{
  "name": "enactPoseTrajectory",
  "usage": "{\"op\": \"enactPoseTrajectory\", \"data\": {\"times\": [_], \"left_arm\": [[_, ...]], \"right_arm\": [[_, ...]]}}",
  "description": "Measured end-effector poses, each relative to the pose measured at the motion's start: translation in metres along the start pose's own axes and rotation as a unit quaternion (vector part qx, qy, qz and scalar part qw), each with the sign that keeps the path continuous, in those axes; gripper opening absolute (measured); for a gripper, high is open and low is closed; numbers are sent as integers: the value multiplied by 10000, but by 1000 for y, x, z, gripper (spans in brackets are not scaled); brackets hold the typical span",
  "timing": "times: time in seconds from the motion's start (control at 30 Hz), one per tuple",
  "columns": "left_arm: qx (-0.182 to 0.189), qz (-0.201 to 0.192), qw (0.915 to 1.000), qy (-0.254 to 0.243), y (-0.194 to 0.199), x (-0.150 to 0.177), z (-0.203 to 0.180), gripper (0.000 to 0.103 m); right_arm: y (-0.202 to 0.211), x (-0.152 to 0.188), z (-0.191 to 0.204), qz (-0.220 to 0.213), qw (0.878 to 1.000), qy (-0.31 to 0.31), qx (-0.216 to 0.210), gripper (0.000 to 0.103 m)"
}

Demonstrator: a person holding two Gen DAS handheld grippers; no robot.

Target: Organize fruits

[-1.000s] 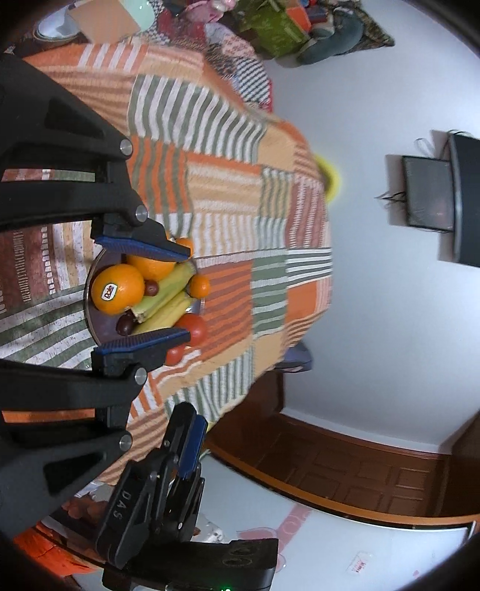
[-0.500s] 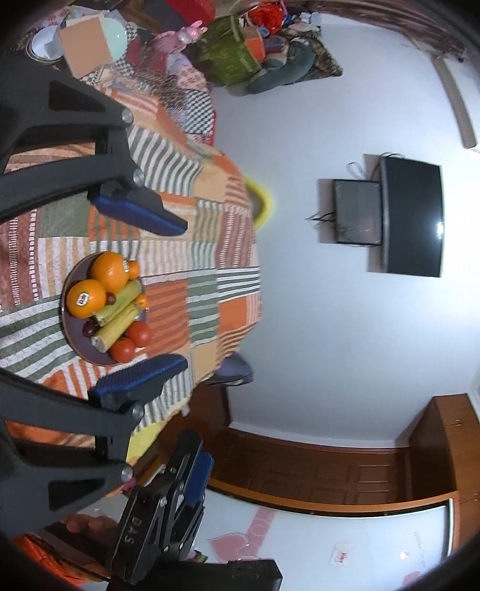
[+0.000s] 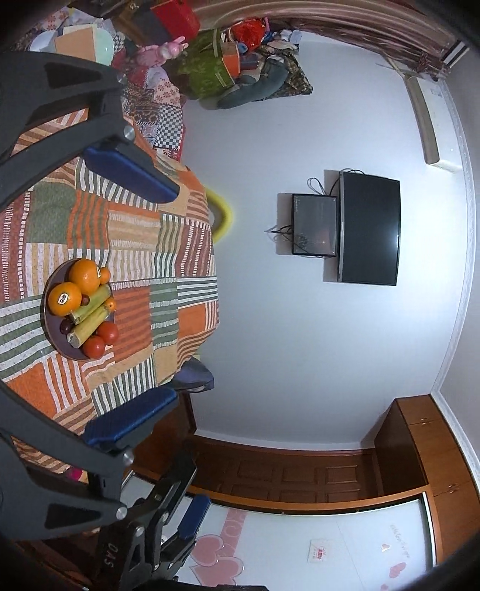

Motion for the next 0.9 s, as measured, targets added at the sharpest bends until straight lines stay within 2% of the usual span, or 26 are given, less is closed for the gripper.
{"op": "enactPoseTrajectory", "data": {"times": [0.1, 0.9], "left_arm": [[-16, -14, 10000, -28, 4, 0, -2, 103], [-87, -110, 9999, -67, 13, -1, -6, 103]], "right_arm": [[3, 0, 0, -37, 9999, 49, 93, 103], [23, 4, 0, -73, 10000, 34, 26, 103]]}}
Point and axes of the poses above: each gripper's, at about its wrist camera, not at the fingertips, and y roughly against the way its jaws point, z to its left, x to its underside, the point moved 7 cm from there along -y, roughly the way its jaws point, and after that the axes turned 3 degrees about -y, right-handed, at the moved point
